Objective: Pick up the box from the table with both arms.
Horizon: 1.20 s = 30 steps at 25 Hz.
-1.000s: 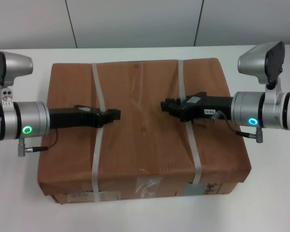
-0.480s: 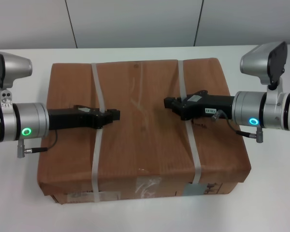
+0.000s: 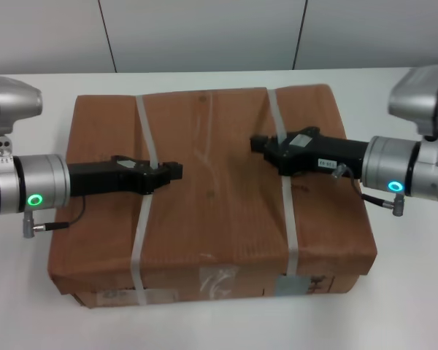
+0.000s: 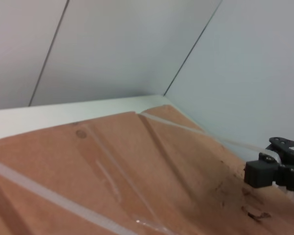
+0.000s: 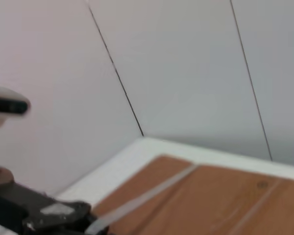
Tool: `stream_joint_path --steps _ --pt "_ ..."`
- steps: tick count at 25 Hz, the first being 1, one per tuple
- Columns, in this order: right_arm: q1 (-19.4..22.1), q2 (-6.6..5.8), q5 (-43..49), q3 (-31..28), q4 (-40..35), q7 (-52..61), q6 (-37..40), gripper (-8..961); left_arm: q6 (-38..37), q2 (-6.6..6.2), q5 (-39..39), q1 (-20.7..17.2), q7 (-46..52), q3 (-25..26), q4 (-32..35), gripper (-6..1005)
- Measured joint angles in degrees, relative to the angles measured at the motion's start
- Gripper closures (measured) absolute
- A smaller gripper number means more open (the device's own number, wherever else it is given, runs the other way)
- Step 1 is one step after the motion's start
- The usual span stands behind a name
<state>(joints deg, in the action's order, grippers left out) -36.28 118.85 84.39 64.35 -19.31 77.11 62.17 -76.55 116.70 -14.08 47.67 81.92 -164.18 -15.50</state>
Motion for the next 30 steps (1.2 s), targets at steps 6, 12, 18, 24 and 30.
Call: stream_joint_path --steps 6,12,18,24,30 --pt "2.4 -0.38 -3.2 -0.5 -3.1 -2.6 4.5 943 -7.5 -0.10 -2.0 -0.6 -1.9 0.0 -3.7 920" --pt "4.1 -0.41 -3.3 -0.7 -5.7 -3.0 7.4 943 -12.4 0.07 -2.5 -0.8 -3.9 0.0 -5.4 919" --pt "5.1 -0.47 -3.4 -0.6 -6.1 -3.0 8.4 943 -15.8 0.21 -4.1 -1.1 -5.0 0.0 -7.2 918" --pt "5.8 -0.47 -3.5 -0.5 -6.0 -3.1 8.6 943 -18.3 0.24 -6.6 -1.6 -5.9 0.0 -8.2 920" --pt "5.9 -0.47 -3.5 -0.4 -5.8 -3.1 8.4 943 -18.5 0.22 -6.9 -1.7 -6.2 0.0 -8.2 920"
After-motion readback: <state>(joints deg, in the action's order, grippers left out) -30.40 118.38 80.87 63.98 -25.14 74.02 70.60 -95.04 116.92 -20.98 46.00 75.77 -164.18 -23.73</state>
